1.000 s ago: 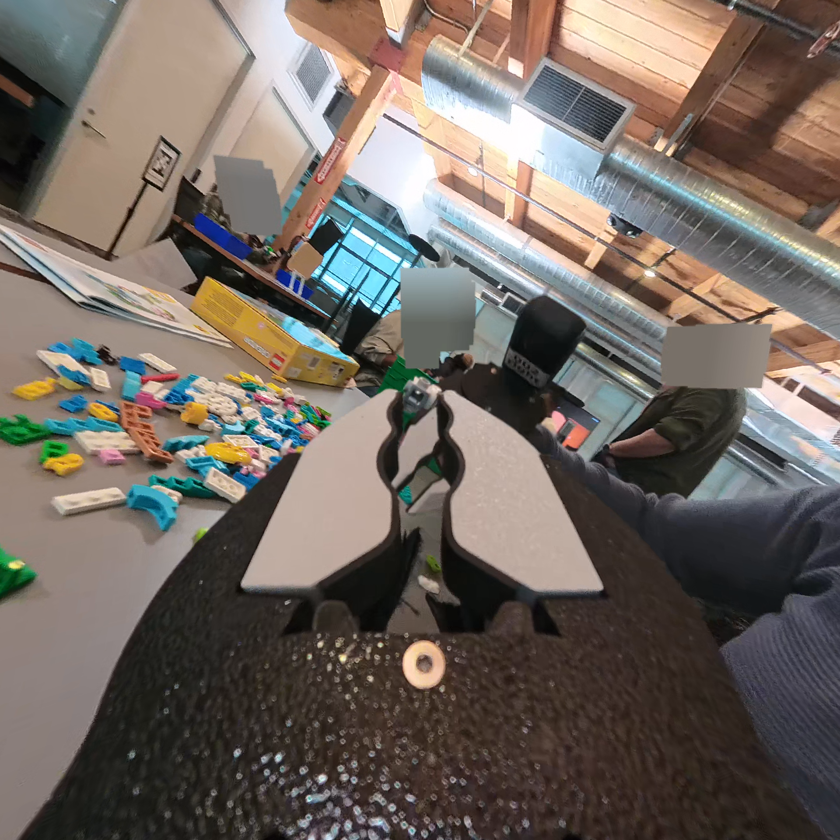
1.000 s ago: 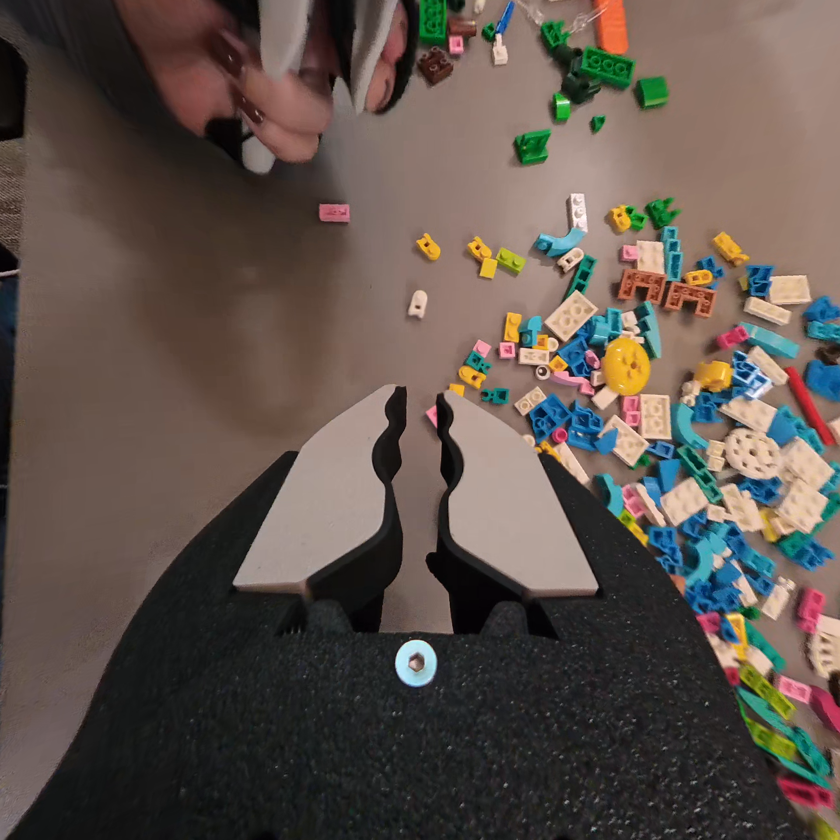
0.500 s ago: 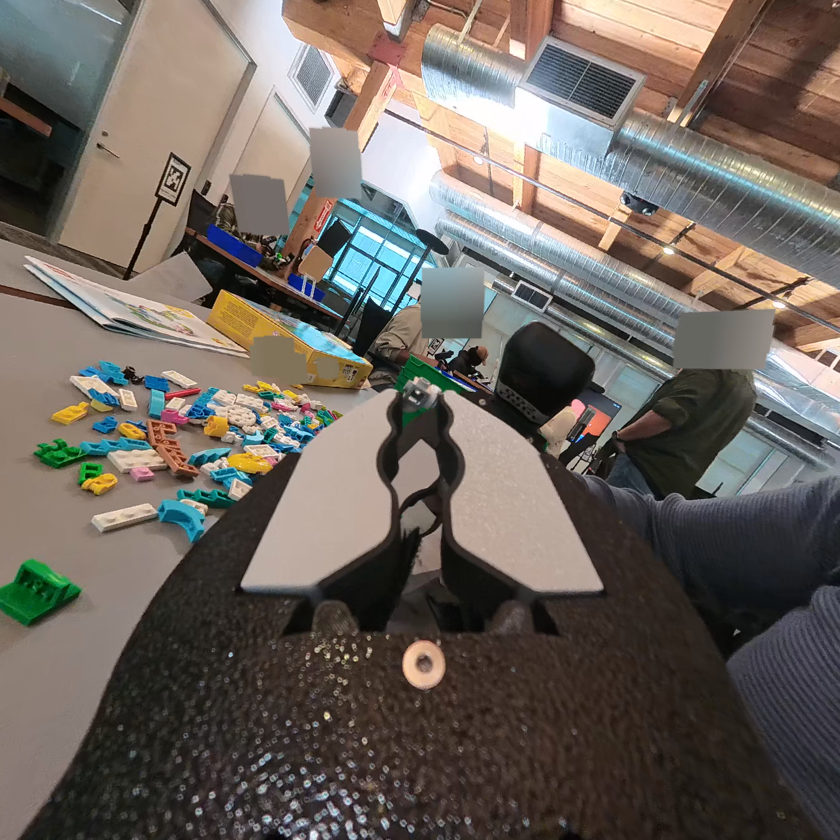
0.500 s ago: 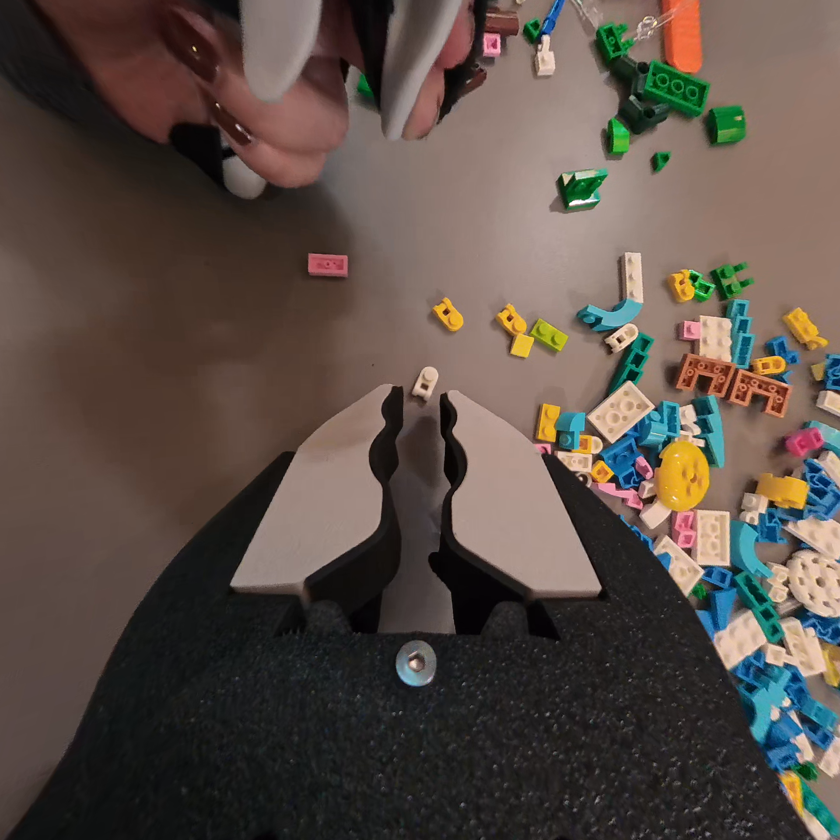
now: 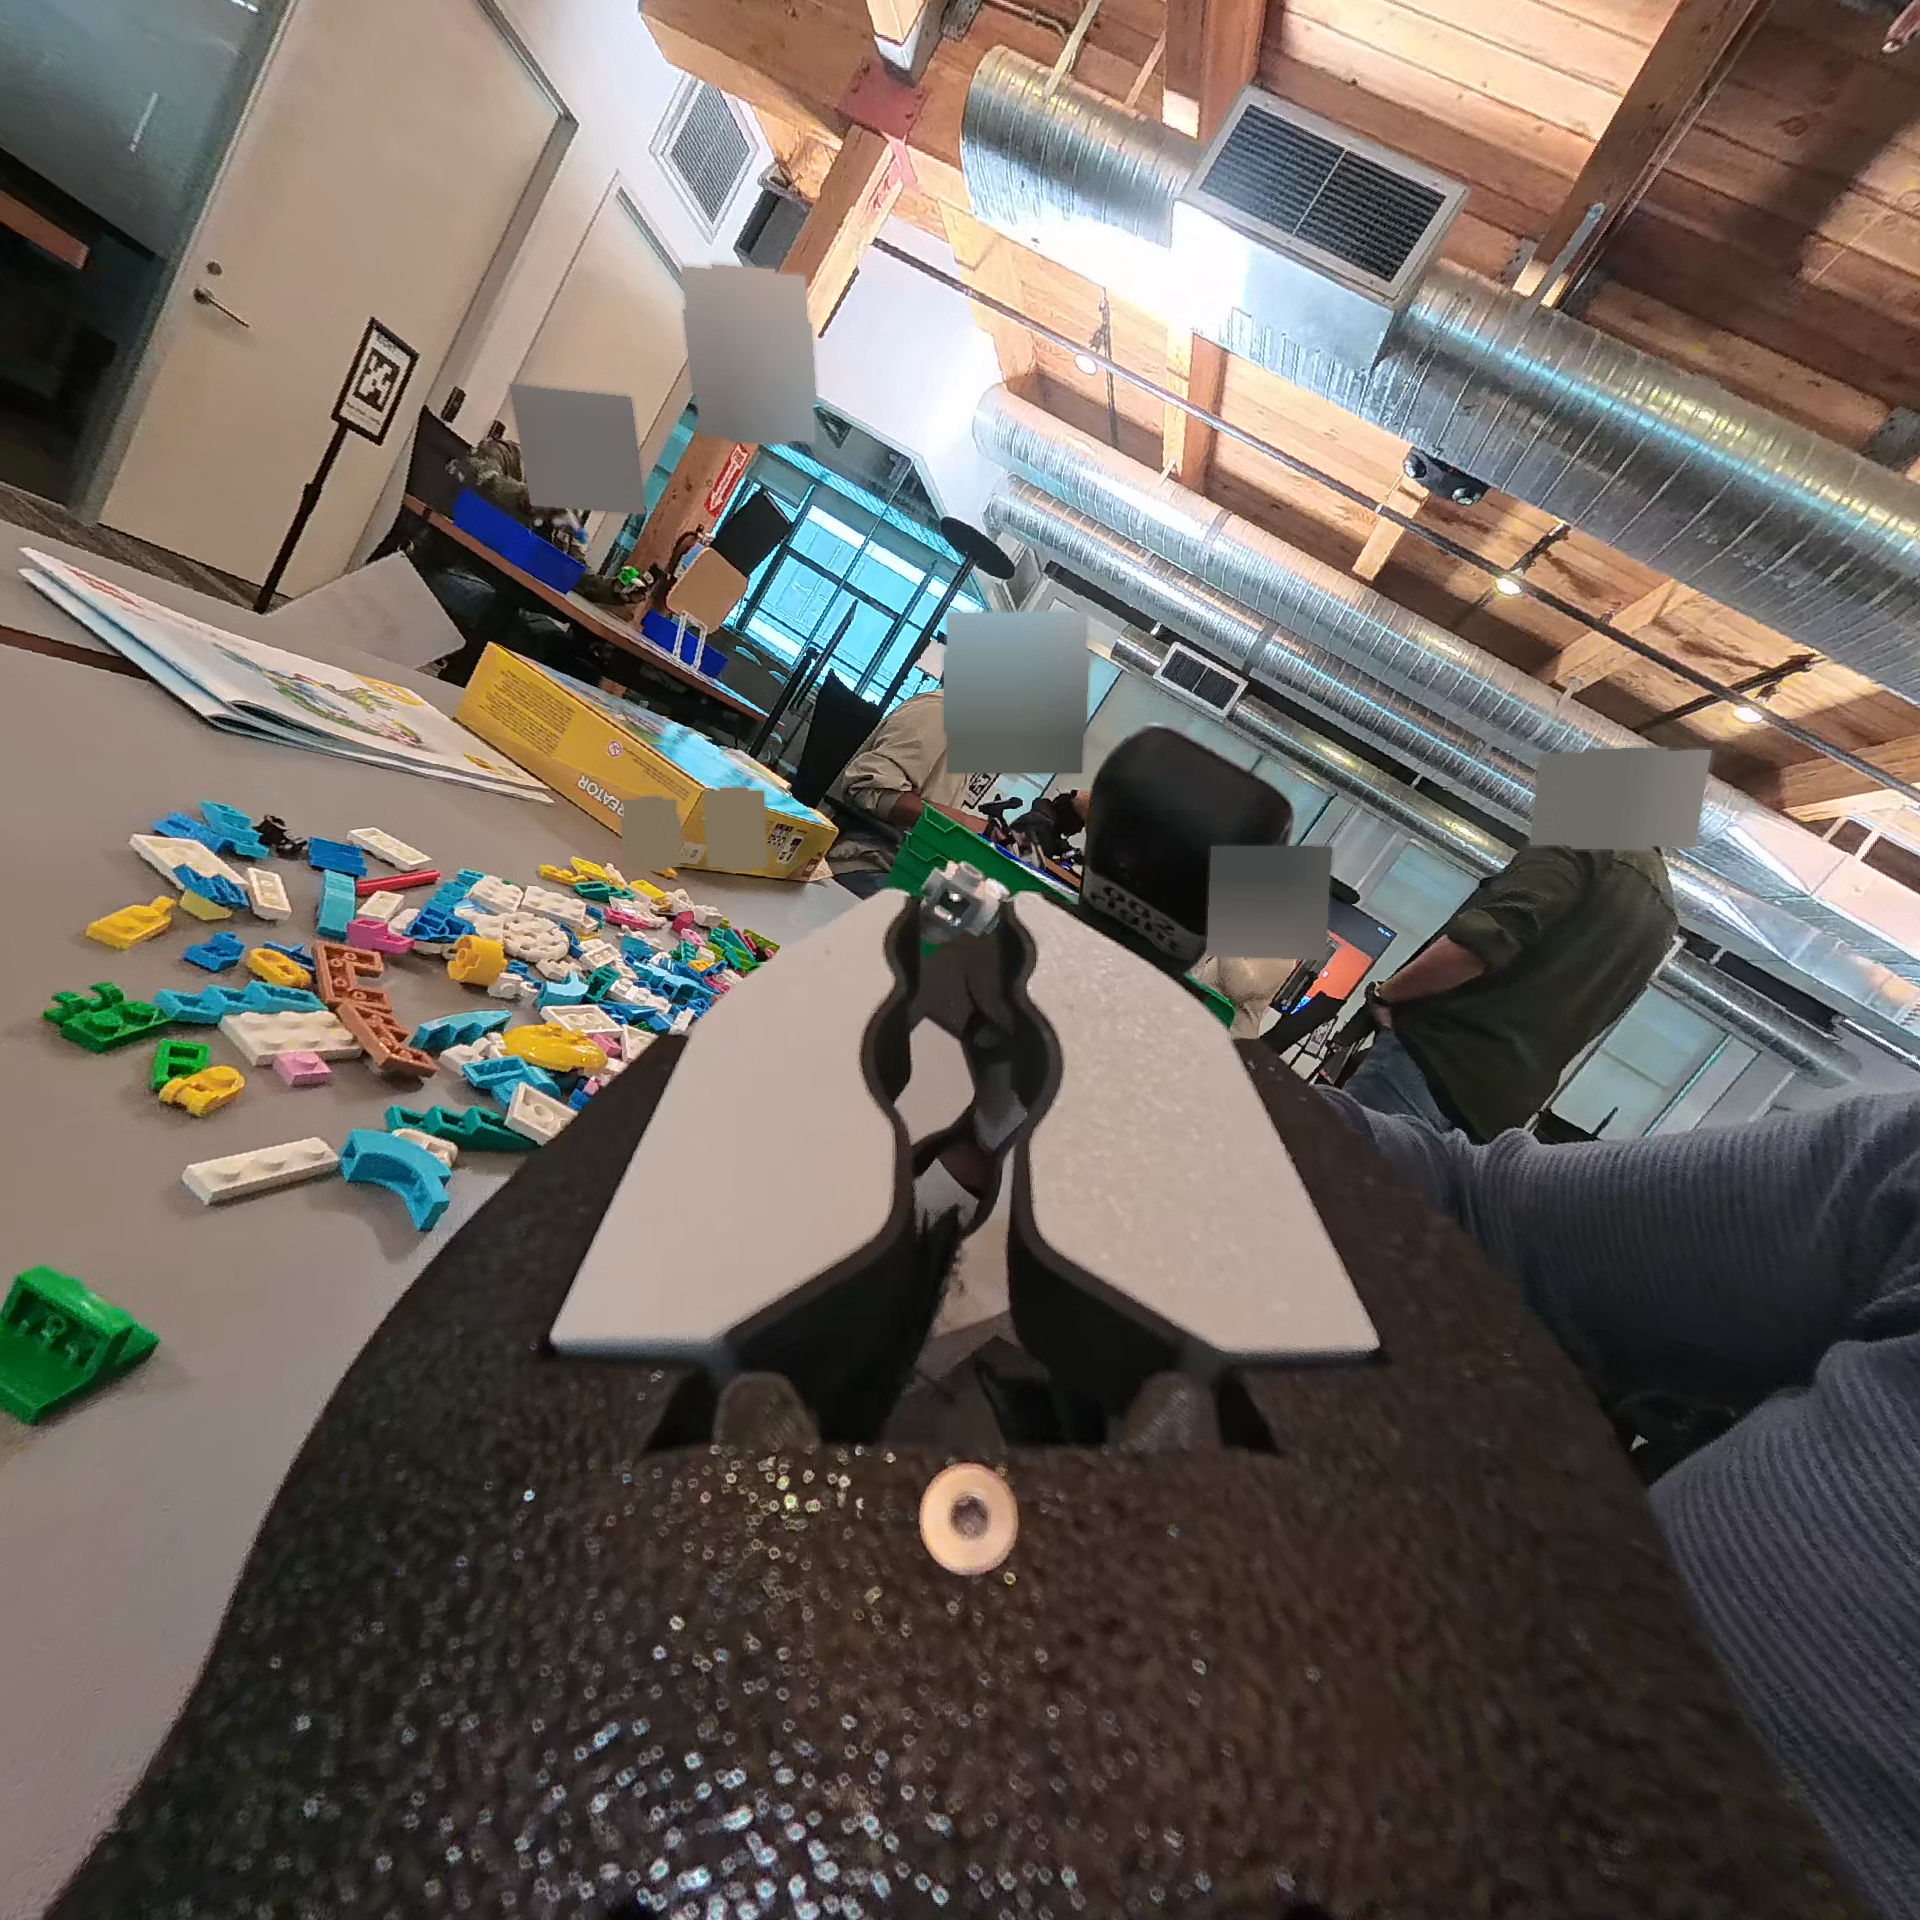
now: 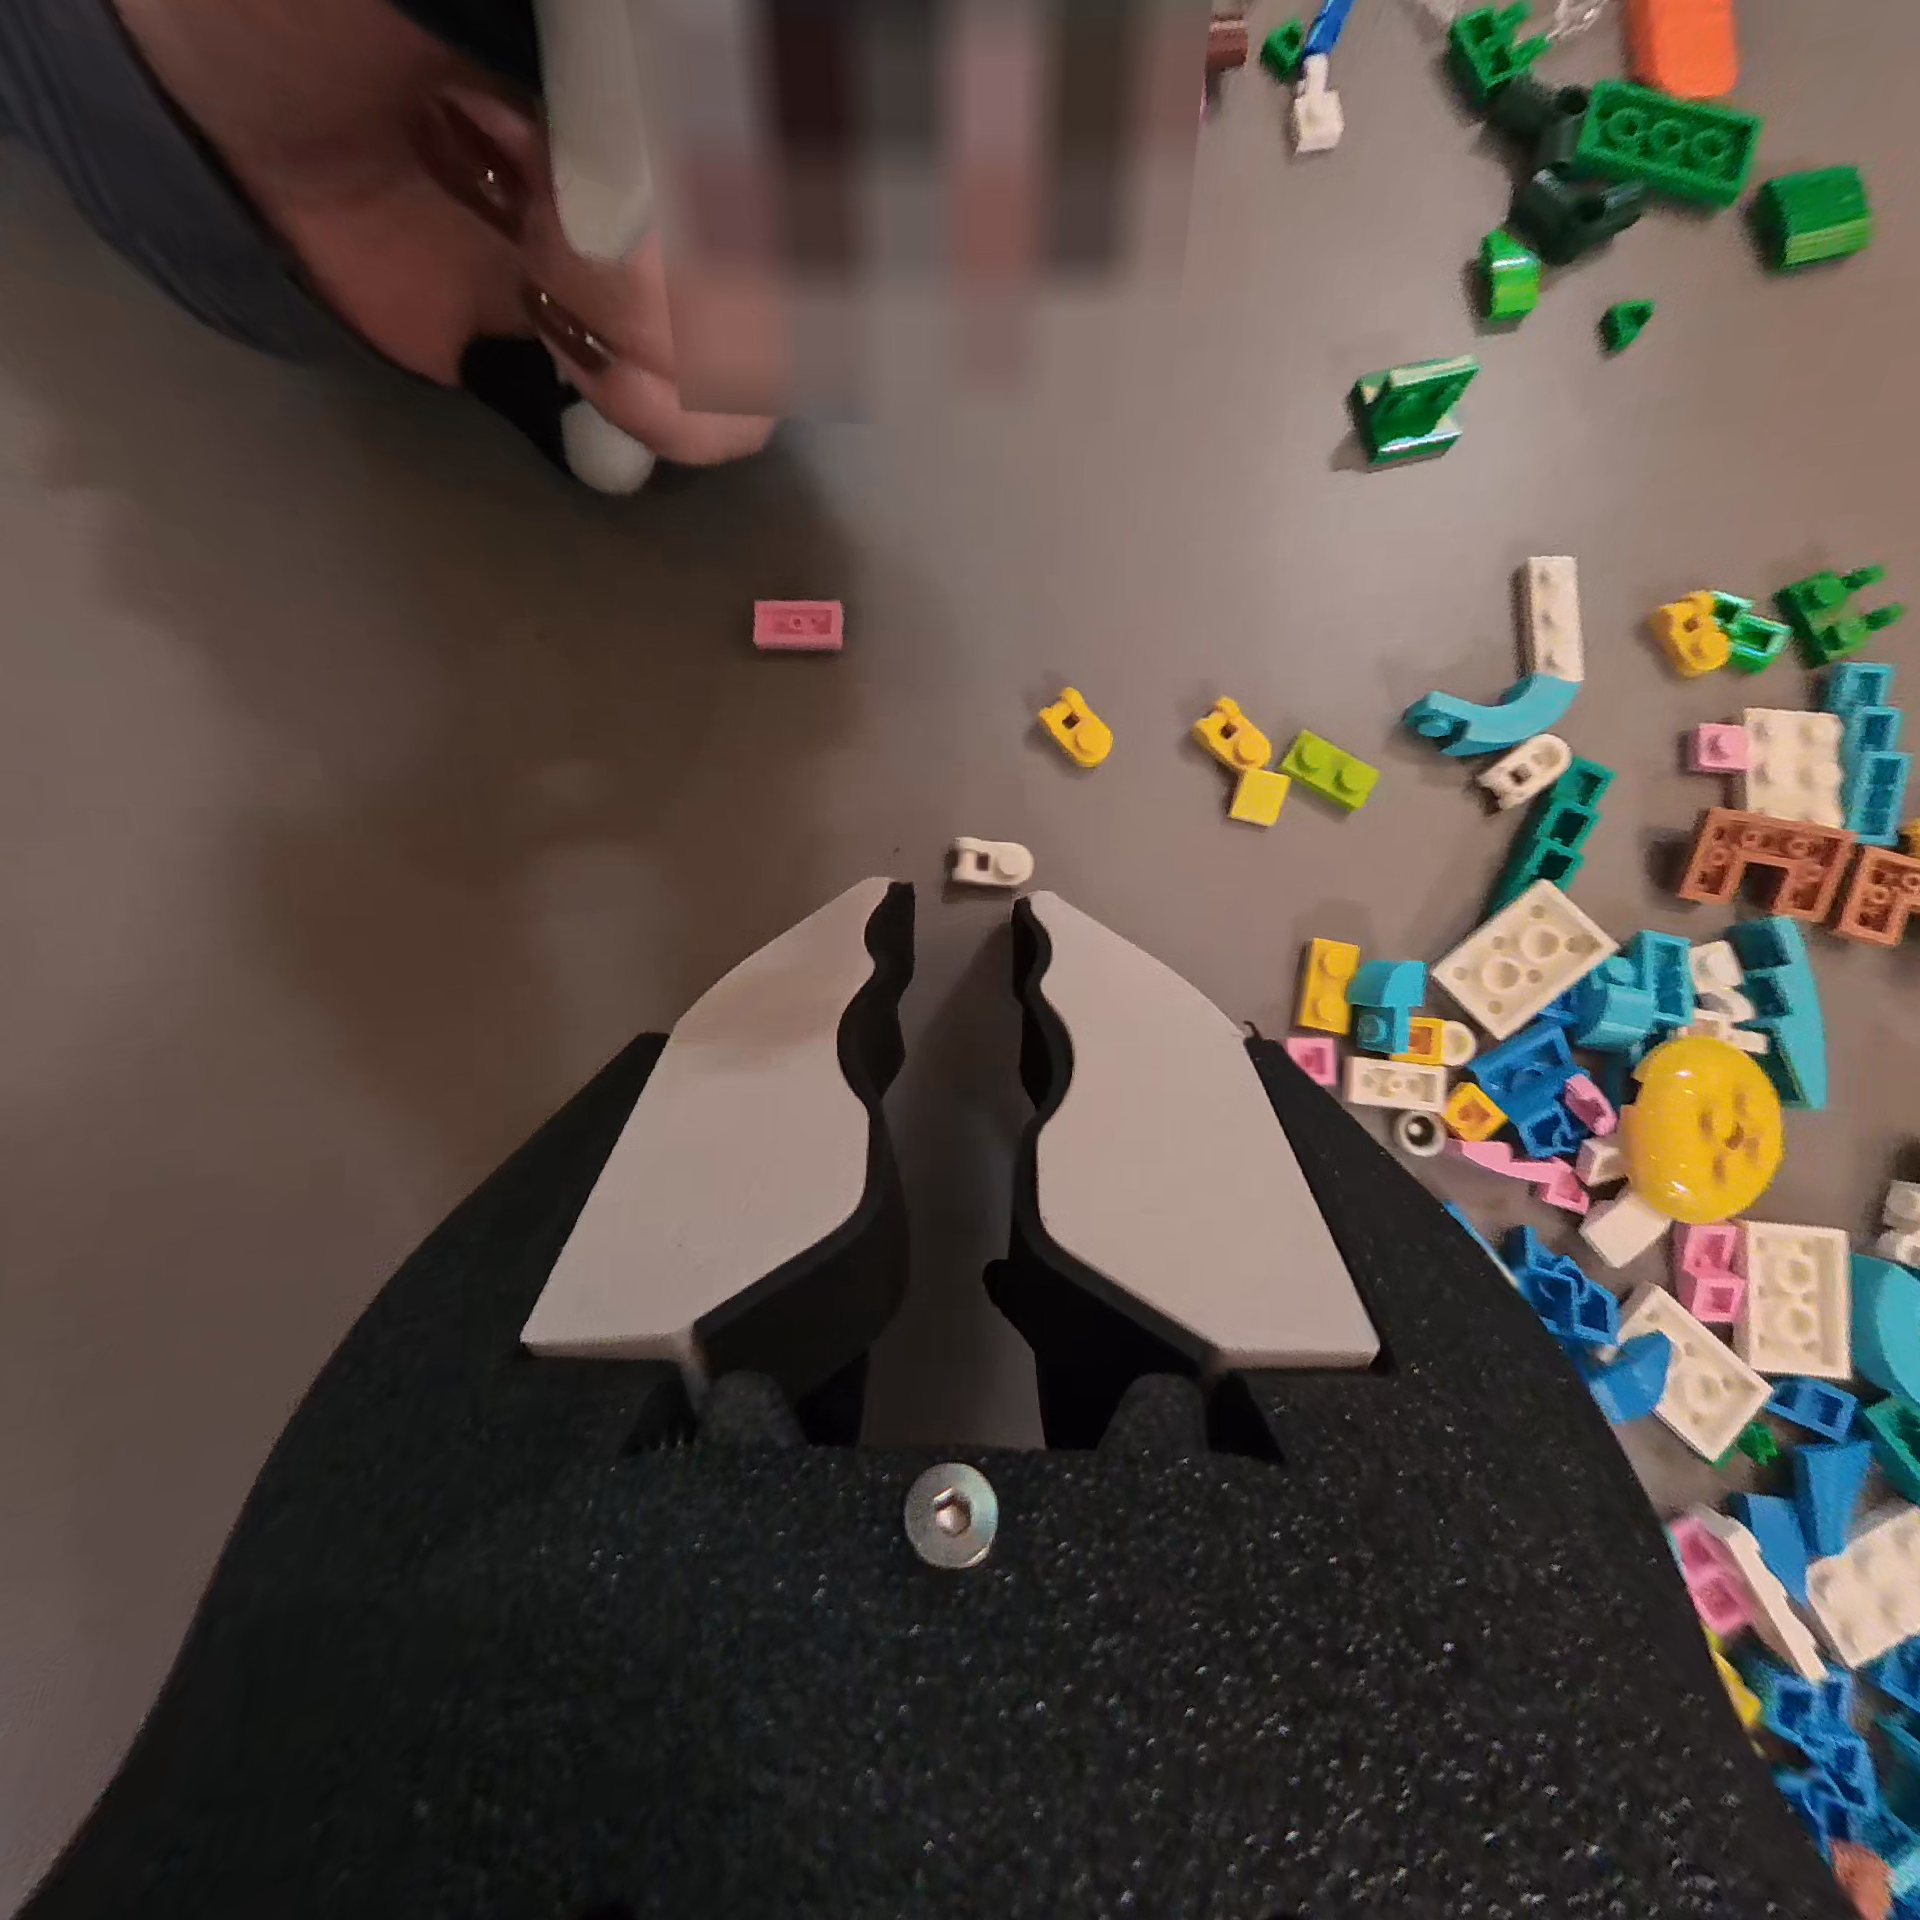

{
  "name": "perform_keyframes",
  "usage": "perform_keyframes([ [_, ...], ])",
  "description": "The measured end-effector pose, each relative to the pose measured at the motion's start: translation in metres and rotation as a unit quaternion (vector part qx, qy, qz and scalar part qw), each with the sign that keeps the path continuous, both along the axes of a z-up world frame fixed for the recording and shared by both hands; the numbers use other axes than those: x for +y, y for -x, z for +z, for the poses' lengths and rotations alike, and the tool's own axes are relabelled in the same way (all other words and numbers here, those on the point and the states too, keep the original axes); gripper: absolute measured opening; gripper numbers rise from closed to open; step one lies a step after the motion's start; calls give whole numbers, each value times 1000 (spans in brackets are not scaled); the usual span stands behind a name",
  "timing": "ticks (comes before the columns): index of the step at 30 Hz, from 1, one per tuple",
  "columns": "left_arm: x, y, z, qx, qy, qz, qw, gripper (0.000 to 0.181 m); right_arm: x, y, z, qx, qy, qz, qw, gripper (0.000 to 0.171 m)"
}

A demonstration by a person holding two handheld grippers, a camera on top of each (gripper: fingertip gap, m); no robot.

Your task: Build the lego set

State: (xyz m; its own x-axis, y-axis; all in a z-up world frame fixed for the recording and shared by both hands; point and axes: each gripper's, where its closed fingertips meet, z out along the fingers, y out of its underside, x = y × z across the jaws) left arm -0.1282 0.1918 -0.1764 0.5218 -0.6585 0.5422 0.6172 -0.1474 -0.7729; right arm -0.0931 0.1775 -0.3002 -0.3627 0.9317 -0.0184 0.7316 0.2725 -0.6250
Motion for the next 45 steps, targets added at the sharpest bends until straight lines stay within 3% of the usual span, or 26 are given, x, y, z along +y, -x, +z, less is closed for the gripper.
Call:
perform_keyframes([
  [5,0,0,0,-3,1,-3,1000,13,-20,0,7,0,63,35,997,14],
  [13,0,0,-1,-3,2,-5,1000,14,-5,9,5,38,-6,110,993,18],
  [20,1,0,-1,-5,5,-7,1000,13,-7,0,1,0,53,125,991,13],
  [35,1,-1,-2,-6,7,-9,1000,14,-2,-1,5,26,-1,66,997,17],
  [45,1,-1,-2,-6,8,-11,1000,13,-2,-1,2,20,-11,-20,1000,17],
])
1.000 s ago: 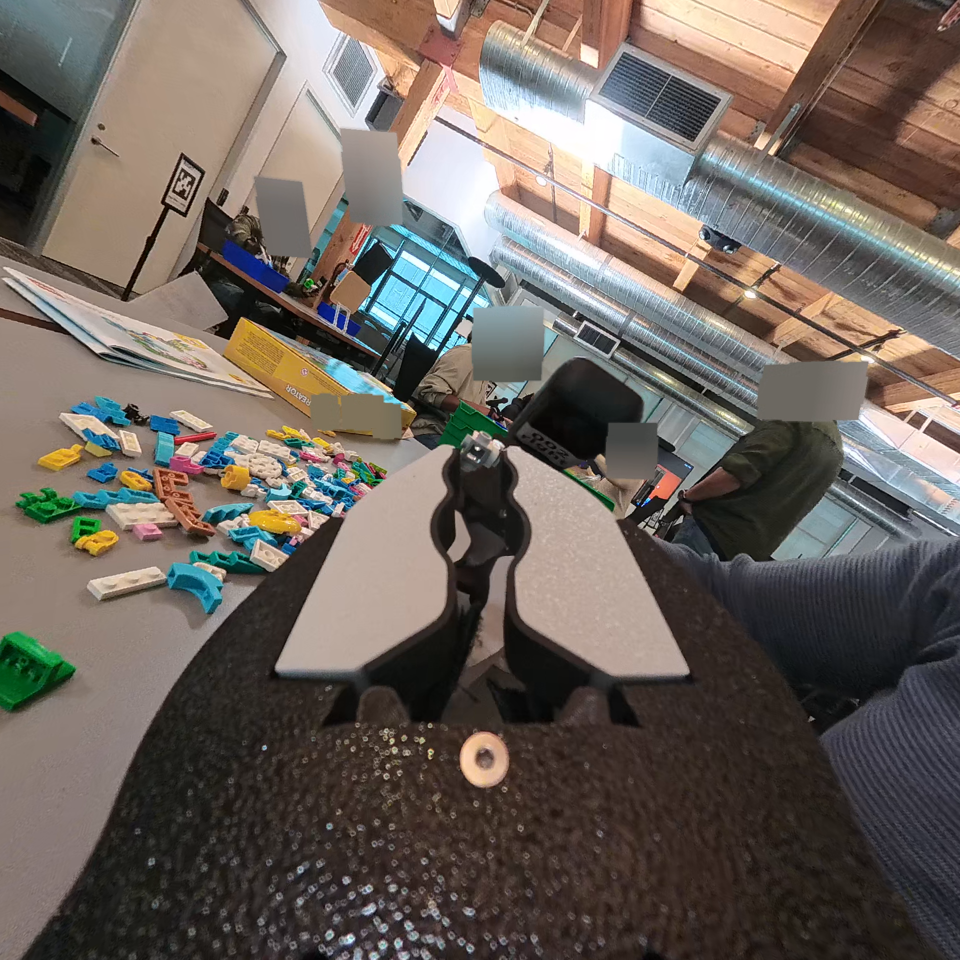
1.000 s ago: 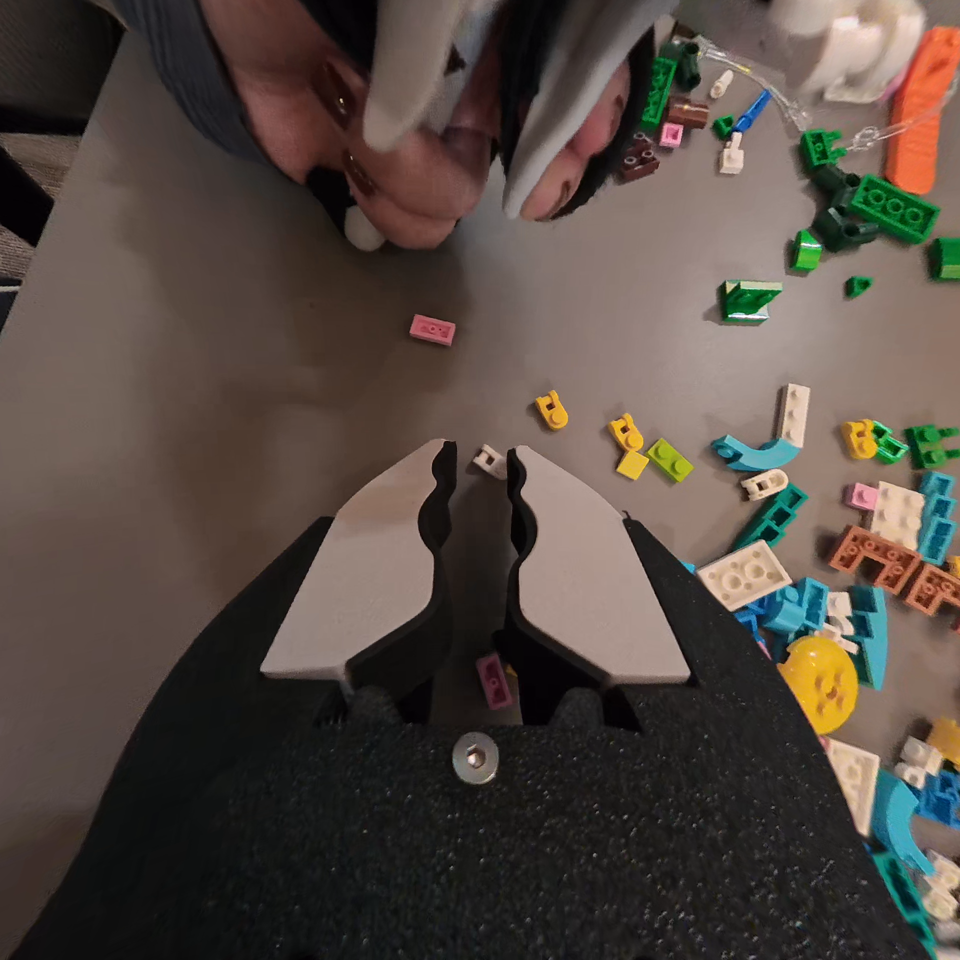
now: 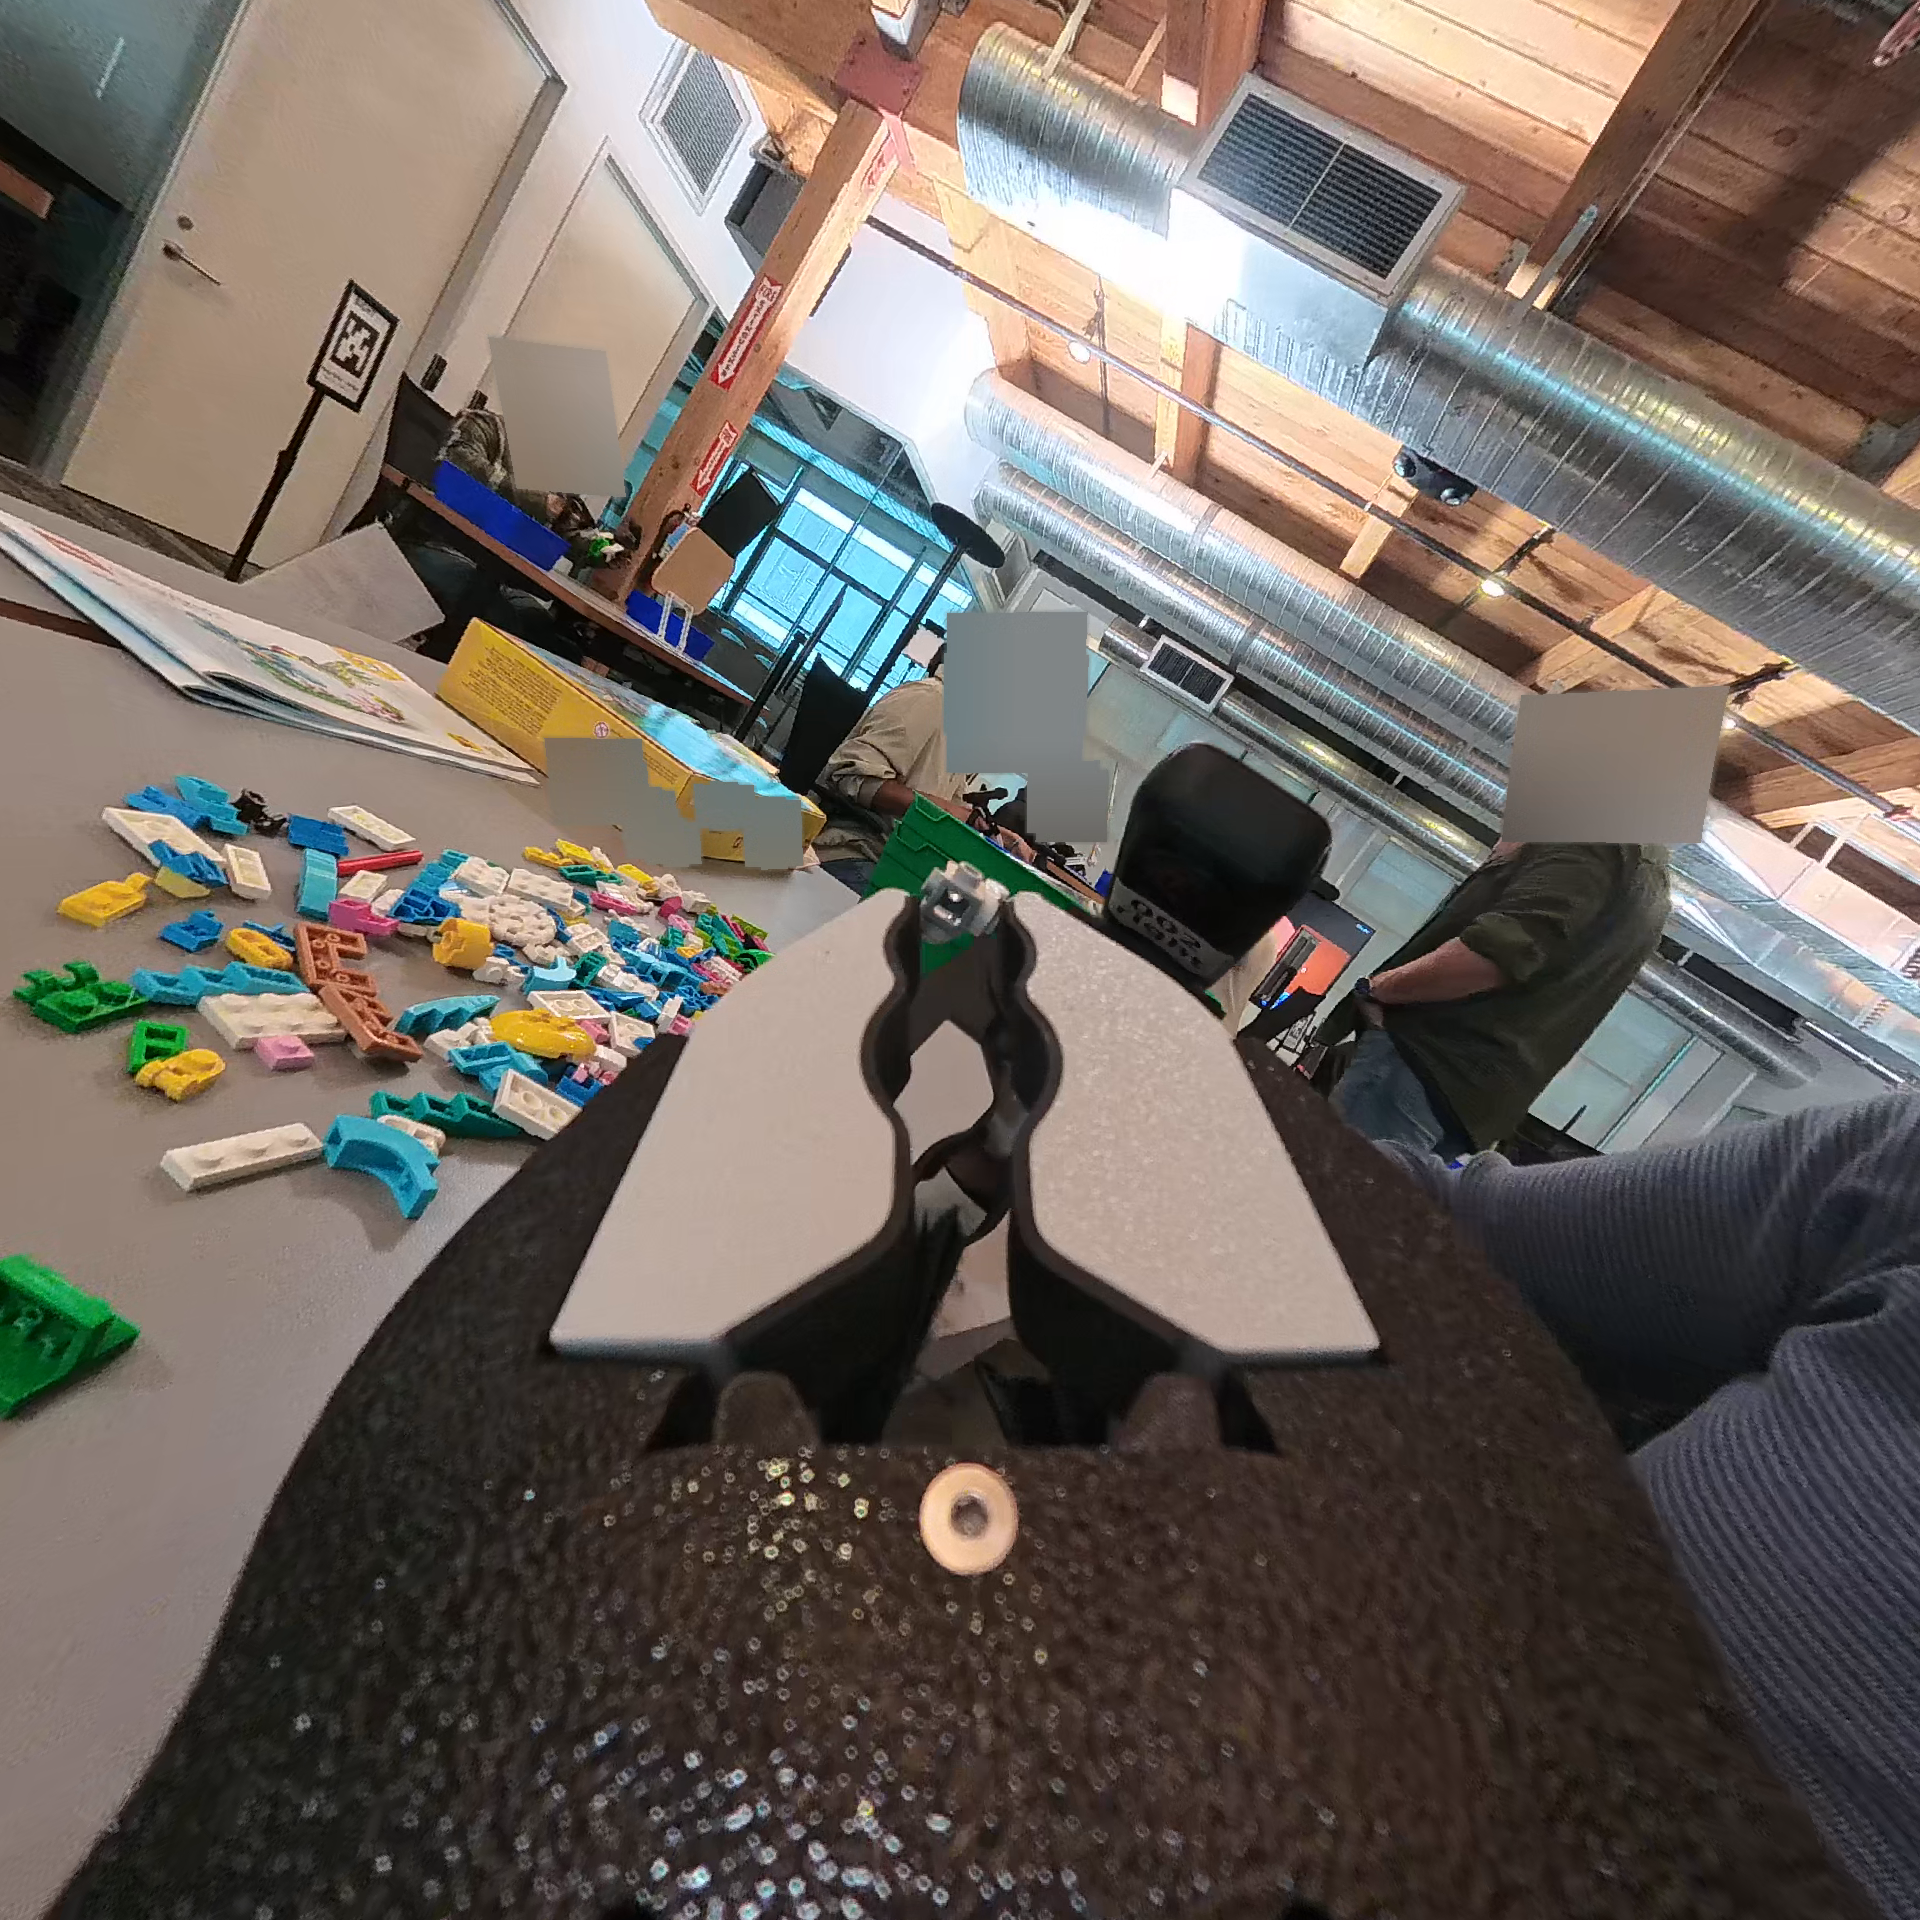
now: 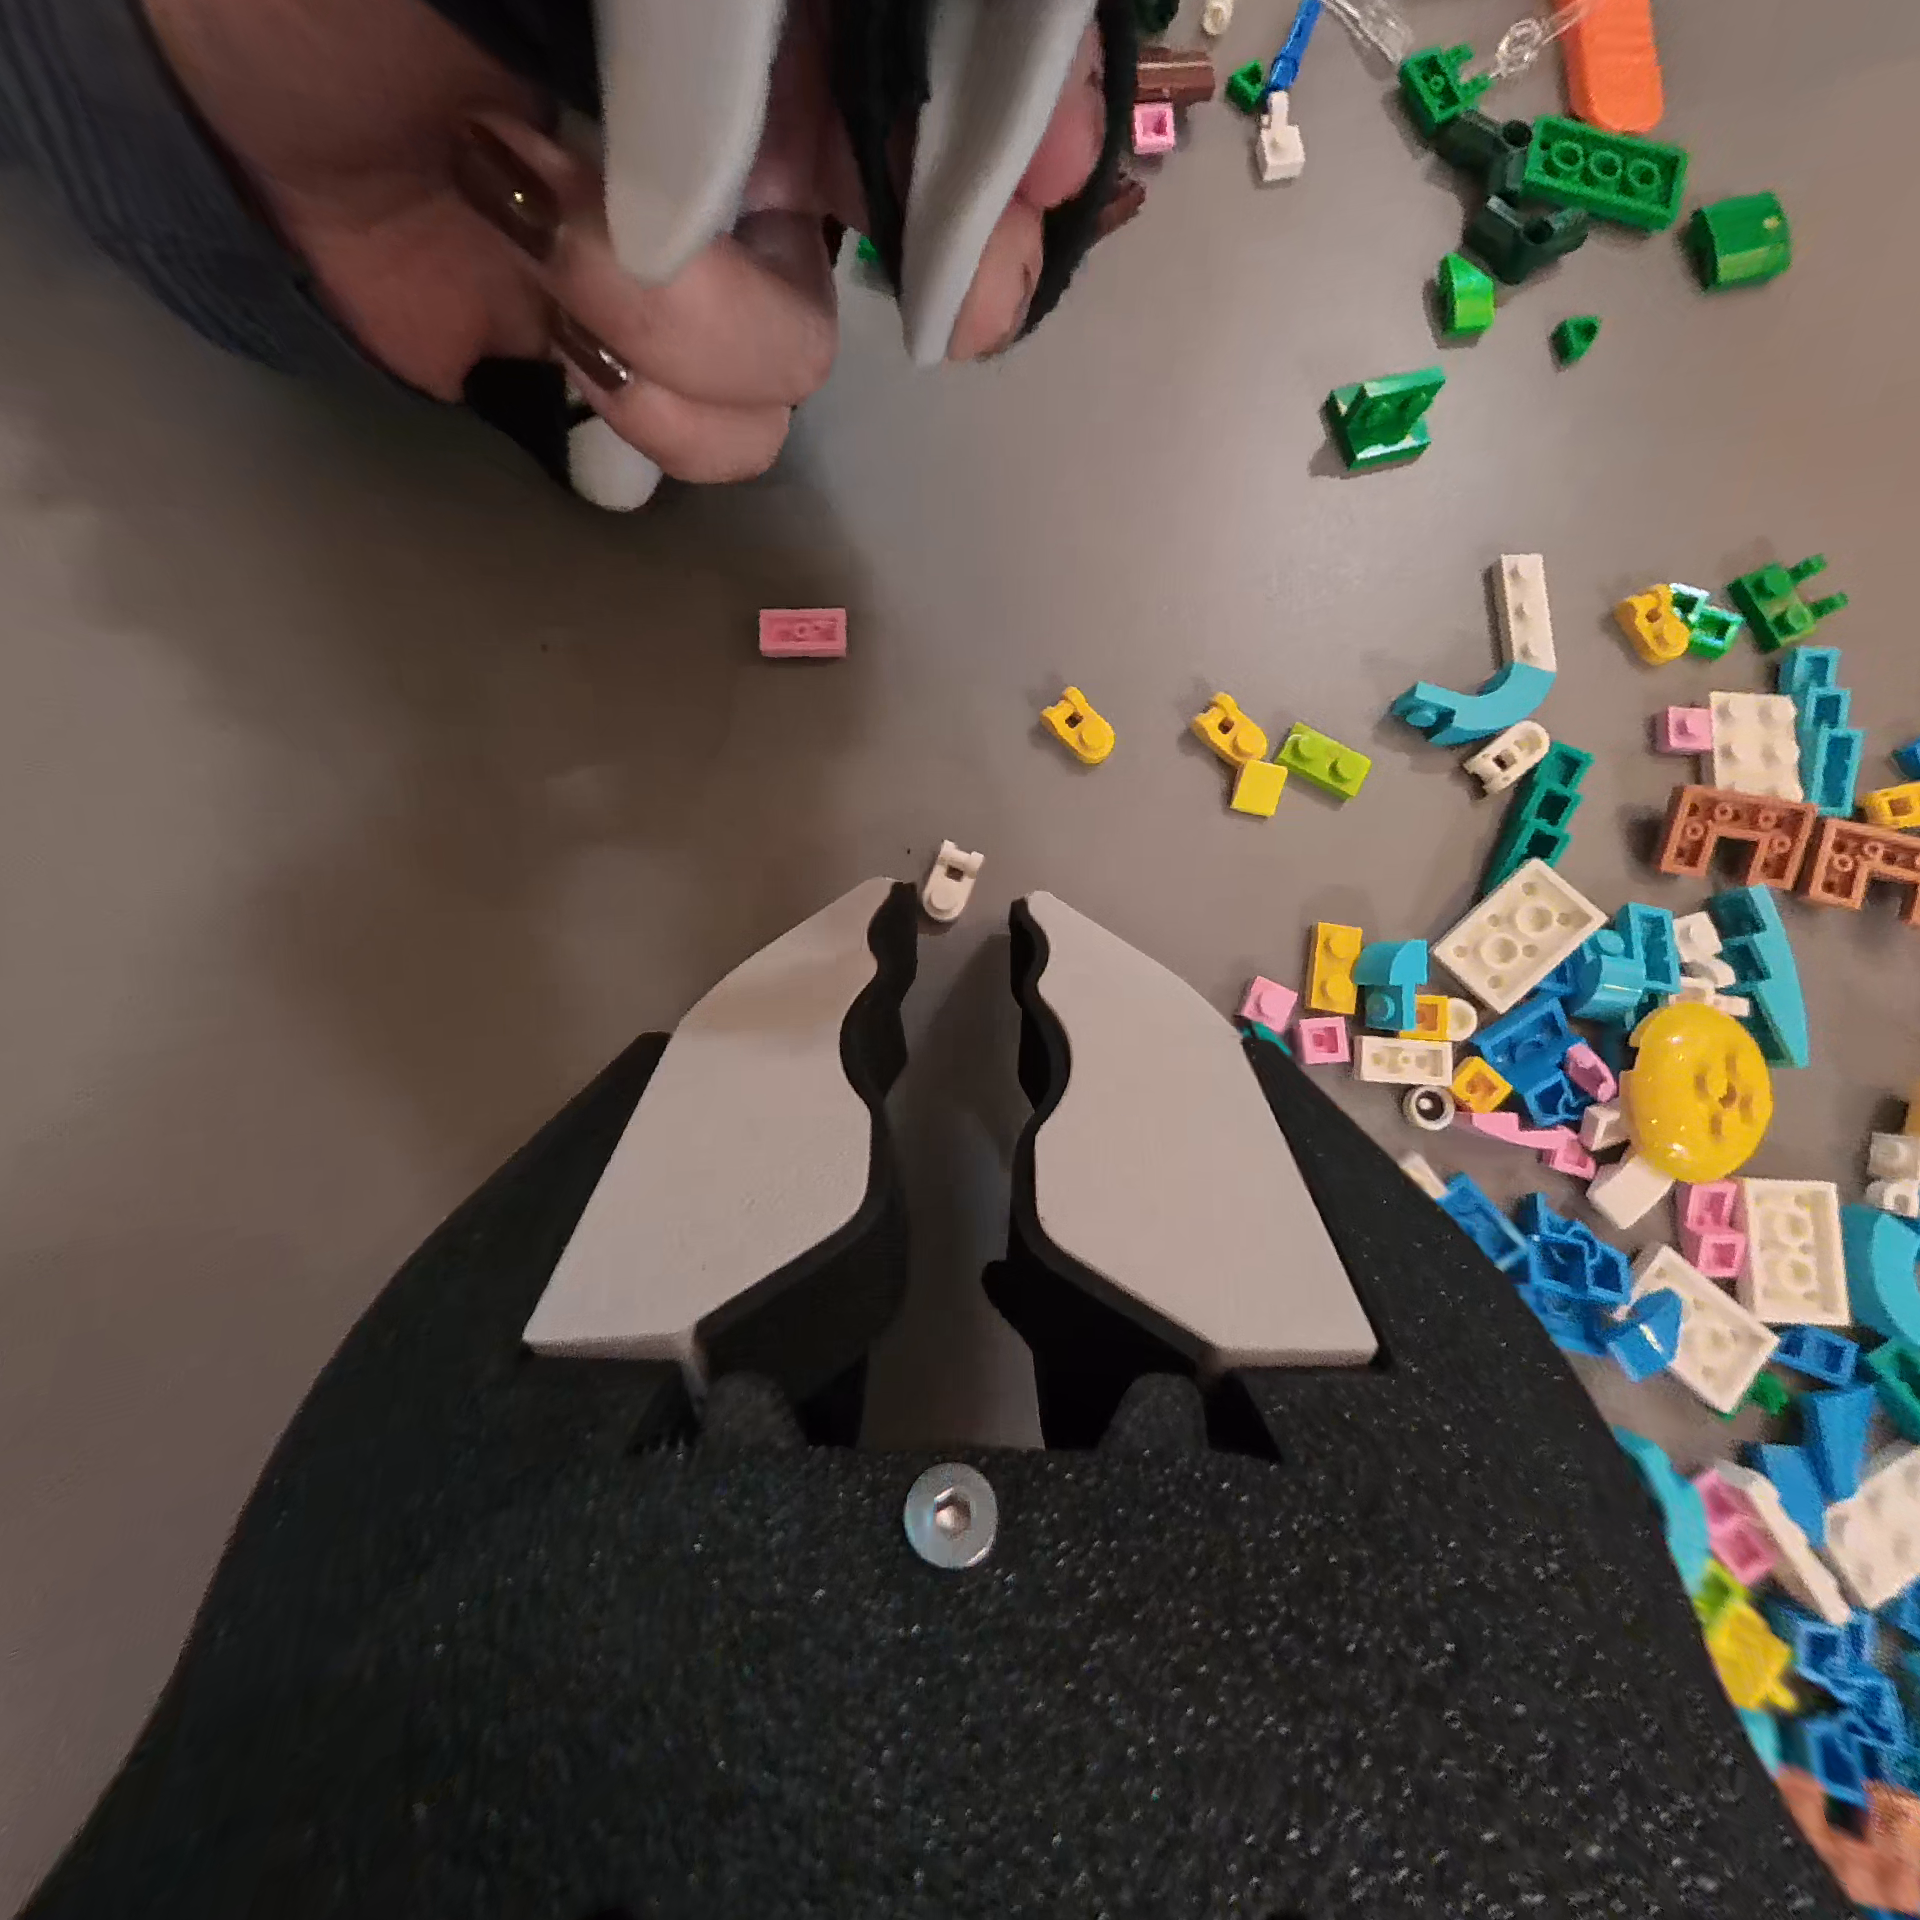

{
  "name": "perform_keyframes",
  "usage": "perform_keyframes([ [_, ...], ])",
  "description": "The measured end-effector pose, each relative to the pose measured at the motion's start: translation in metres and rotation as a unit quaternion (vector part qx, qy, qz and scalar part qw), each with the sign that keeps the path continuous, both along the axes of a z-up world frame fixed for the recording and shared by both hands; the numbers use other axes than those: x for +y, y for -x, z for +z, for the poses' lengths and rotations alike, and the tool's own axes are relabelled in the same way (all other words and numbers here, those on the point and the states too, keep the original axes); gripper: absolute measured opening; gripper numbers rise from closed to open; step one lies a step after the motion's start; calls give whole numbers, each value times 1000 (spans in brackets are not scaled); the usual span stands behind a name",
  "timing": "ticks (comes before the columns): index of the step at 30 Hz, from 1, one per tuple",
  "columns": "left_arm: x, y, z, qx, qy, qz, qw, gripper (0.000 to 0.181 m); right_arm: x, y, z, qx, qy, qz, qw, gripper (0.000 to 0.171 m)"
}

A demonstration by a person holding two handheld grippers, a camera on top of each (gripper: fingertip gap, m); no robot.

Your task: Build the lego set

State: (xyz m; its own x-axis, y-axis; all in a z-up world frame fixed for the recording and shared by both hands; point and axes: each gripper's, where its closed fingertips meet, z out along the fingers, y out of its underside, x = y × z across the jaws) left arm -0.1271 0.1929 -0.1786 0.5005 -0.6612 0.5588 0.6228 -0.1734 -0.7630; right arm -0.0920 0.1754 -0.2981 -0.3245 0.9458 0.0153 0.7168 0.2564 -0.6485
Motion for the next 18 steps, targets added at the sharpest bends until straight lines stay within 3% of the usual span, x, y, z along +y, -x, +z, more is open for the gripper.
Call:
perform_keyframes([
  [5,0,0,0,-2,1,-2,1000,13,-6,-3,-3,-6,-10,-5,1000,17],
  [9,0,-1,-1,-2,3,-4,1000,14,-30,-5,2,-5,35,37,999,16],
  [18,0,-1,0,-3,3,-7,1000,14,-12,-3,-3,-20,16,27,999,13],
])
